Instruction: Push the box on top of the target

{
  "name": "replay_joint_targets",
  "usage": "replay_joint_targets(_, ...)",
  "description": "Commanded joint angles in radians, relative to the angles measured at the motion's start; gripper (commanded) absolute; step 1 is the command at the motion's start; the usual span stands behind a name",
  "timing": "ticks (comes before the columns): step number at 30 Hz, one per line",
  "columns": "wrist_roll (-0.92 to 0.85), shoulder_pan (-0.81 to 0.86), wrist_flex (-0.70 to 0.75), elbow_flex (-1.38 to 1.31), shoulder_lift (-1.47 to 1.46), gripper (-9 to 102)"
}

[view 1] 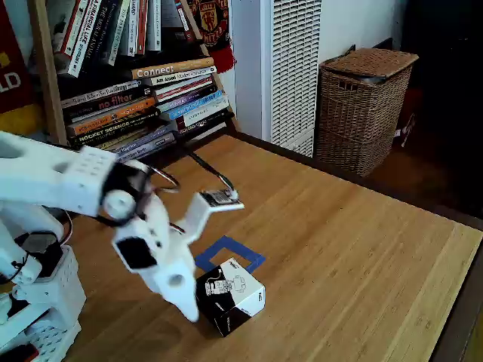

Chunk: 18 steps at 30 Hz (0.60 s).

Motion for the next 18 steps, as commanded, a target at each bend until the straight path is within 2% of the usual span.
replay_joint_targets(1,-0.069,0.012,-0.044,-0.031,-0.02,0)
replay_joint_targets(10,-0.095,-0.011,-0.135,-0.061,-0.127,0)
replay_joint_targets(18,-0.06,-0.074,-0.138,-0.095,-0.173,0)
